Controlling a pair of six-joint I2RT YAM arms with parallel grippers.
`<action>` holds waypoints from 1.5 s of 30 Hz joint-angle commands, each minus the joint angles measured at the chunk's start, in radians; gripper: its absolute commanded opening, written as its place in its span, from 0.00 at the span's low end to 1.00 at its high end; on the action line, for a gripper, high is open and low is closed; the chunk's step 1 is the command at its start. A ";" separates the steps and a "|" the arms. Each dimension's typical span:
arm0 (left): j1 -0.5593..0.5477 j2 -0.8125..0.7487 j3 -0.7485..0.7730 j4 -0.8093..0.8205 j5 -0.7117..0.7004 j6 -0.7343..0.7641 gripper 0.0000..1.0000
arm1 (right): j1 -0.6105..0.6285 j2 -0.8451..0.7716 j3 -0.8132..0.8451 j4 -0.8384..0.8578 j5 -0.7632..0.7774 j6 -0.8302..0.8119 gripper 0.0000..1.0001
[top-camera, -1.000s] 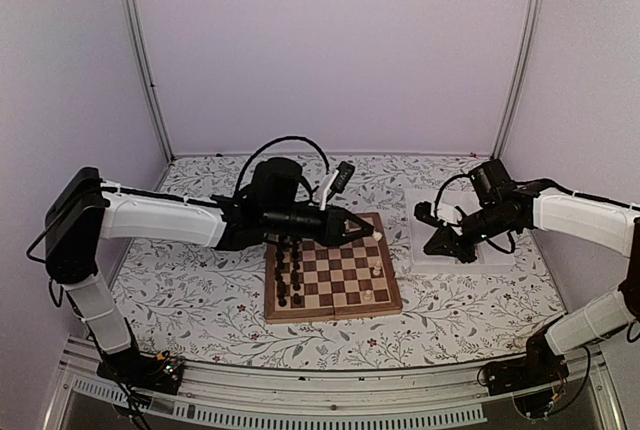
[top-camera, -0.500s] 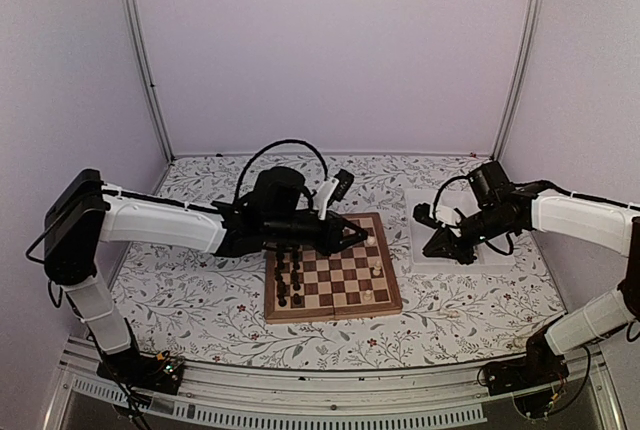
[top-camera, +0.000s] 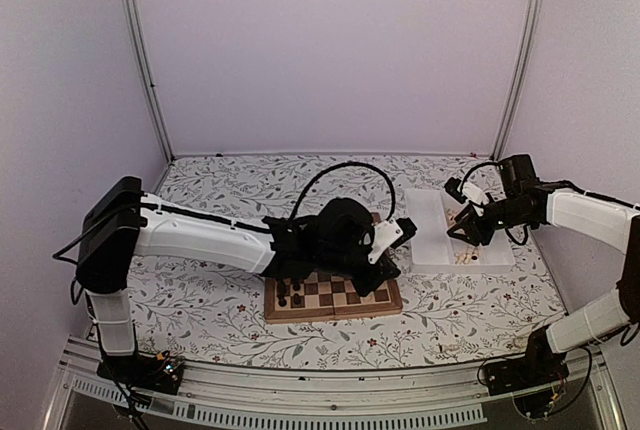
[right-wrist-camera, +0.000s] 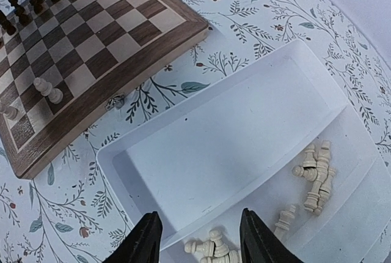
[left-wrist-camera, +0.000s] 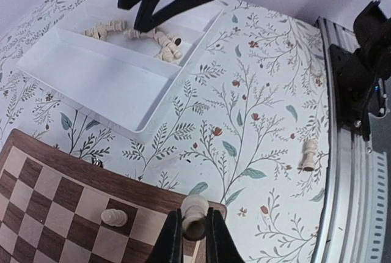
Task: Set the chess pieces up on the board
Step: Place the chess piece on the chessboard.
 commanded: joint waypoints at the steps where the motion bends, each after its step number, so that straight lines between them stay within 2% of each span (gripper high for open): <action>1: -0.026 0.067 0.071 -0.129 -0.095 0.089 0.00 | -0.020 -0.039 -0.020 0.032 0.021 0.033 0.47; 6: -0.033 0.110 0.111 -0.195 -0.152 0.103 0.00 | -0.020 -0.036 -0.020 0.032 0.020 0.034 0.48; 45: -0.062 0.176 0.175 -0.308 -0.165 0.141 0.00 | -0.020 -0.013 -0.023 0.024 0.009 0.017 0.49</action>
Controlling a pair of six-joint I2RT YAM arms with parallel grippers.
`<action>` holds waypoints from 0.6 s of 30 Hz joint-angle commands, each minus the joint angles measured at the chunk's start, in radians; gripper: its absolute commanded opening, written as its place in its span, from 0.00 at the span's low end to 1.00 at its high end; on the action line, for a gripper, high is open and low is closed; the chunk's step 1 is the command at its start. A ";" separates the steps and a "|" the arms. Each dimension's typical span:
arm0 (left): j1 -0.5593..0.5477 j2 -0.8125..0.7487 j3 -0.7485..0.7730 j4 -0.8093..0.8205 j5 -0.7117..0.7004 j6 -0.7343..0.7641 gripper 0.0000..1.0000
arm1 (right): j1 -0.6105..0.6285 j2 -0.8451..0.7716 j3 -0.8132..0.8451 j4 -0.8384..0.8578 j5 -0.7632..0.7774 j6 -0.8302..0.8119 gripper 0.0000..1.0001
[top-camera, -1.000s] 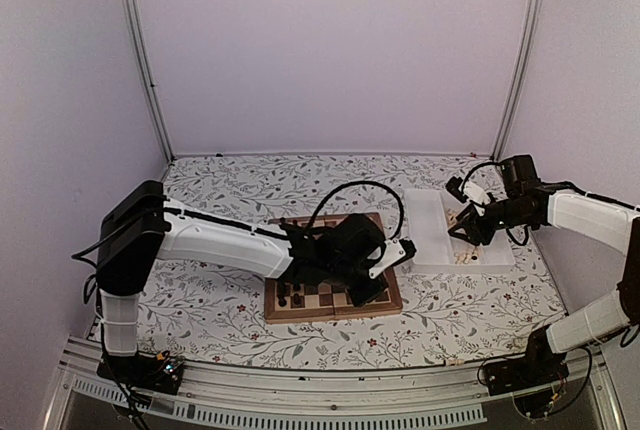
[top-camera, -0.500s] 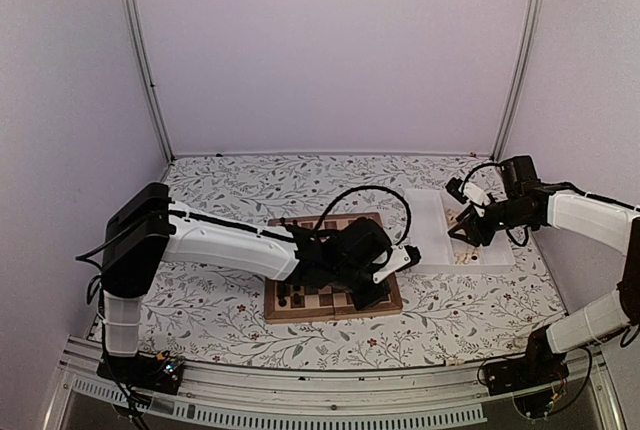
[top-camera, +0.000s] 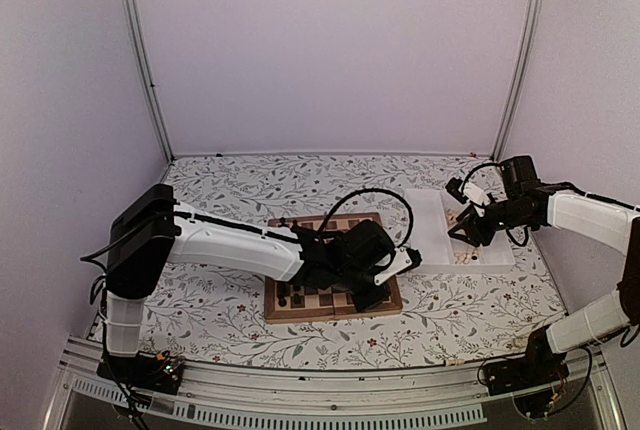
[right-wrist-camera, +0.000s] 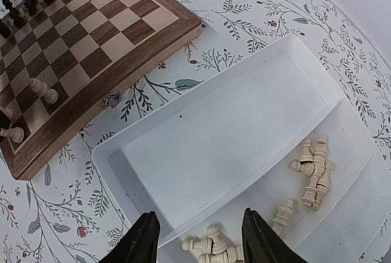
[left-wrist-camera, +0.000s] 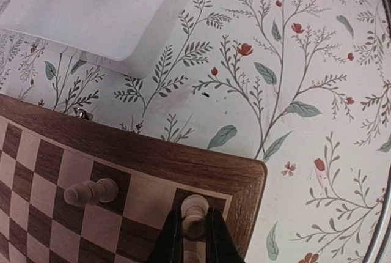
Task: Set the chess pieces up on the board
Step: Place the chess piece on the chessboard.
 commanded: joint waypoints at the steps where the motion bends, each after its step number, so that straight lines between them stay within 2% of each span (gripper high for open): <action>1: -0.017 0.007 0.020 -0.030 -0.015 0.010 0.00 | -0.002 0.003 -0.005 0.008 -0.006 -0.001 0.49; 18: -0.020 -0.005 0.032 -0.058 0.000 -0.017 0.00 | -0.002 0.012 -0.001 0.000 -0.015 -0.001 0.50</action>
